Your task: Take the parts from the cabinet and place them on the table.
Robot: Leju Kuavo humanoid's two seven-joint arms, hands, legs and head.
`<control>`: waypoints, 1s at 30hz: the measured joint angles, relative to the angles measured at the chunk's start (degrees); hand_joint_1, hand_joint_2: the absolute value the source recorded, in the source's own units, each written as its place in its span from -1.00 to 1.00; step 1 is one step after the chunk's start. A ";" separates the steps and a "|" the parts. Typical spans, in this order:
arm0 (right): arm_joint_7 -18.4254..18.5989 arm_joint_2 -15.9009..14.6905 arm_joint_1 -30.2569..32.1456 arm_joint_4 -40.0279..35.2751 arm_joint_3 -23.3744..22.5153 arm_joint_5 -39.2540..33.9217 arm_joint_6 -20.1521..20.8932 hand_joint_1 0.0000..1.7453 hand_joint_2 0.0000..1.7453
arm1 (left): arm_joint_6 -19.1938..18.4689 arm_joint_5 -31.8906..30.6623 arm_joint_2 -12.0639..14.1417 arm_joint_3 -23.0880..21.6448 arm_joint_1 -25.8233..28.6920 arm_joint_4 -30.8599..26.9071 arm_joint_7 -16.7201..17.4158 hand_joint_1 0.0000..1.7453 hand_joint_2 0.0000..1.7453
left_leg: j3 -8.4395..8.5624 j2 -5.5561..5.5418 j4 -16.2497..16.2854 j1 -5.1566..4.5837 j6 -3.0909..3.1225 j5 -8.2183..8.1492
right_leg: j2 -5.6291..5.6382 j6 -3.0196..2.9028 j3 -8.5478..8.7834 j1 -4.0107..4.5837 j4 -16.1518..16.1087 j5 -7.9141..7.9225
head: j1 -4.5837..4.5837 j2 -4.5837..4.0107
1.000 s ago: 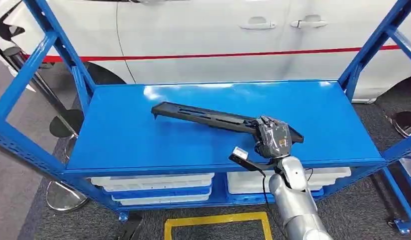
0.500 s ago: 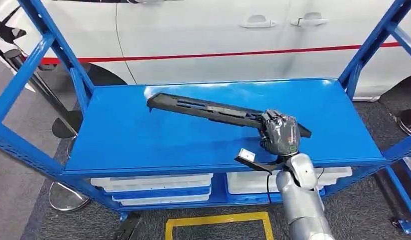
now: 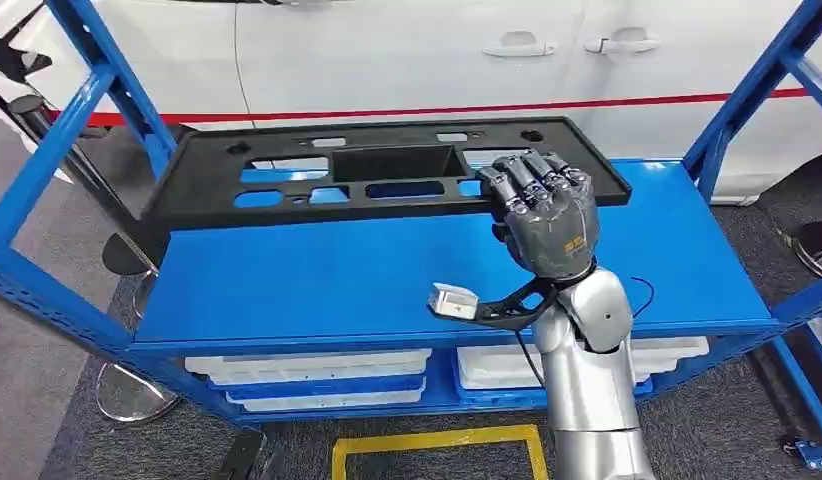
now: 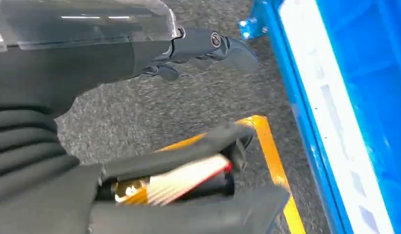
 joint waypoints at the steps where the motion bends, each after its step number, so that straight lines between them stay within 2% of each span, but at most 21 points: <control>1: 0.00 0.00 -0.14 -1.35 0.78 0.00 0.00 1.00 1.00 | 0.00 -0.17 0.00 -0.02 -0.01 0.00 -0.11 -1.00 1.00 | 0.14 -0.06 -0.19 -0.12 0.12 0.07 | -0.02 0.08 -0.51 -0.16 1.64 -1.19 | 0.02 0.00; 2: 0.00 0.02 -0.35 -2.26 1.28 -0.07 0.00 1.00 1.00 | -0.02 -0.42 0.02 -0.02 -0.08 0.00 -0.09 -1.00 1.00 | 0.14 -0.03 -0.19 -0.12 0.58 0.00 | -0.01 0.08 -2.12 -0.07 5.15 -3.29 | 0.02 0.00; 4: 0.02 0.02 -0.11 -3.89 1.93 -0.87 0.00 1.00 1.00 | -0.35 -0.57 0.02 -0.09 -0.05 0.00 -0.07 -1.00 1.00 | 0.16 -0.02 -0.17 -0.28 0.72 -0.07 | 0.00 0.23 -6.47 -0.09 13.83 -7.02 | 0.00 0.00; 5: 0.02 0.02 0.24 -4.58 2.08 -1.20 0.00 1.00 1.00 | -0.77 -0.61 0.02 -0.11 0.07 0.00 0.07 -1.00 1.00 | 0.17 -0.03 -0.15 -0.34 0.77 -0.10 | -0.02 0.25 -8.16 -0.10 16.89 -7.60 | 0.04 0.00; 6: 0.02 0.00 0.64 -5.24 2.19 -1.44 0.00 1.00 1.00 | -1.34 -0.68 0.02 -0.13 0.18 0.00 0.13 -1.00 1.00 | 0.24 -0.03 -0.14 -0.36 0.77 -0.12 | -0.01 0.21 -8.46 -0.09 17.05 -6.77 | 0.00 0.00; 7: 0.02 -0.02 1.00 -6.15 2.41 -1.71 0.00 1.00 1.00 | -2.20 -0.74 0.02 -0.20 0.24 0.00 0.15 -1.00 1.00 | 0.32 -0.07 -0.11 -0.37 0.76 -0.18 | -0.01 0.05 -7.27 -0.09 14.12 -4.38 | 0.02 0.00; 9: 0.02 -0.02 1.12 -7.48 2.82 -2.21 0.00 1.00 1.00 | -3.21 -1.18 0.00 -0.41 0.27 0.00 0.15 -1.00 1.00 | 0.46 -0.17 0.03 -0.37 0.55 -0.35 | -0.02 -0.38 -3.18 -0.08 5.50 0.24 | 0.02 0.00; 10: 0.02 -0.02 1.12 -8.23 3.05 -2.60 0.00 1.00 1.00 | -3.54 -1.49 -0.02 -0.70 0.35 0.00 0.15 -1.00 1.00 | 0.39 -0.16 0.12 -0.38 0.30 -0.52 | 0.00 -0.76 -1.02 0.02 0.56 1.14 | 0.04 0.00; 13: 0.00 0.02 1.29 -9.28 3.44 -3.17 0.02 1.00 1.00 | -3.74 -1.75 0.00 -1.16 0.59 0.00 0.18 -1.00 1.00 | 0.26 -0.15 0.21 -0.67 -0.49 -0.66 | 0.16 -0.91 -0.68 0.45 -0.04 0.94 | 0.00 0.00; 15: 0.00 0.04 1.34 -9.80 3.50 -3.15 0.02 1.00 1.00 | -3.76 -1.77 0.00 -1.33 0.62 0.00 0.18 -1.00 1.00 | 0.22 -0.13 0.33 -0.56 -1.21 -0.95 | 0.08 -1.72 -0.32 0.14 -0.69 1.28 | 0.00 0.00; 16: 0.00 0.04 1.36 -9.96 3.59 -3.13 0.04 1.00 1.00 | -3.76 -1.77 0.00 -1.42 0.65 0.00 0.18 -1.00 1.00 | -0.16 0.00 1.65 -0.37 -1.40 -1.95 | -0.02 -1.91 -0.10 0.11 -0.89 1.33 | 0.02 0.00; 17: 0.00 0.04 1.36 -10.09 3.68 -3.13 0.04 1.00 1.00 | -3.76 -1.75 0.00 -1.53 0.65 0.00 0.18 -1.00 1.00 | -1.37 0.04 4.52 -0.36 -1.58 -3.81 | -0.15 -2.27 -0.04 0.10 -0.91 1.28 | -0.04 0.00; 19: 0.00 0.04 1.44 -10.09 3.90 -3.13 0.04 1.00 1.00 | -3.78 -1.77 0.00 -1.62 0.76 0.00 0.18 -1.00 1.00 | -5.46 0.06 13.15 -0.20 -1.98 -7.92 | -0.24 -2.36 -0.05 0.23 -0.89 1.22 | 0.00 0.00; 20: 0.00 0.04 1.48 -10.09 3.94 -3.15 0.04 1.00 1.00 | -3.78 -1.77 -0.02 -1.64 0.92 0.00 0.18 -1.00 1.00 | -7.29 0.07 16.91 -0.19 -2.14 -9.16 | -0.24 -2.40 -0.06 0.29 -0.86 1.19 | -0.02 0.00; 21: 0.00 0.04 1.61 -10.11 3.96 -3.13 0.04 1.00 1.00 | -3.78 -1.77 -0.02 -1.66 1.08 0.00 0.18 -1.00 1.00 | -7.89 0.07 18.00 -0.17 -2.19 -8.78 | -0.23 -2.40 -0.01 0.31 -0.84 1.18 | 0.00 0.00; 23: 0.00 0.04 1.75 -10.09 4.01 -3.13 0.04 1.00 1.00 | -3.78 -1.84 0.00 -1.71 1.17 0.00 0.15 -1.00 1.00 | -5.10 0.08 12.02 -0.17 -2.09 -4.55 | -0.15 -2.38 0.04 0.31 -0.65 1.09 | 0.00 0.00; 24: 0.00 0.04 1.74 -10.11 4.14 -3.10 0.04 1.00 1.00 | -3.76 -1.99 0.00 -1.84 1.14 0.00 0.04 -1.00 1.00 | -2.31 0.10 6.36 -0.16 -1.92 -1.78 | -0.11 -2.26 0.11 0.30 -0.52 0.99 | -0.02 0.00; 25: 0.00 0.04 1.74 -10.15 4.36 -3.10 0.04 1.00 1.00 | -3.63 -2.34 0.00 -1.97 1.11 0.00 -0.04 -1.00 1.00 | -0.06 0.17 1.73 -0.15 -1.69 -0.25 | -0.10 -2.09 0.17 0.30 -0.38 0.86 | 0.00 0.00; 26: 0.00 0.04 1.71 -10.26 4.62 -3.08 0.04 1.00 1.00 | -2.84 -2.93 -0.02 -2.23 1.05 0.00 -0.17 -1.00 1.00 | 0.67 0.14 0.53 -0.56 -1.44 -1.18 | -0.05 -1.80 -0.04 0.68 -0.23 0.75 | -0.02 0.00; 29: 0.00 0.04 1.66 -10.26 5.29 -2.91 0.04 1.00 1.00 | 0.50 -4.52 -0.11 -3.37 1.42 0.00 -0.24 -1.00 1.00 | 0.52 -0.01 0.41 -0.84 -0.55 -0.88 | -0.09 -0.90 0.09 0.35 -0.50 0.94 | 0.00 0.00; 30: 0.00 0.04 1.60 -10.24 5.58 -2.71 0.04 1.00 1.00 | 1.34 -4.77 -0.20 -3.70 1.43 0.00 -0.09 -1.00 1.00 | 0.69 -0.04 -0.22 -0.50 0.00 -0.52 | -0.07 -0.50 0.12 0.56 -0.46 0.86 | 0.02 0.00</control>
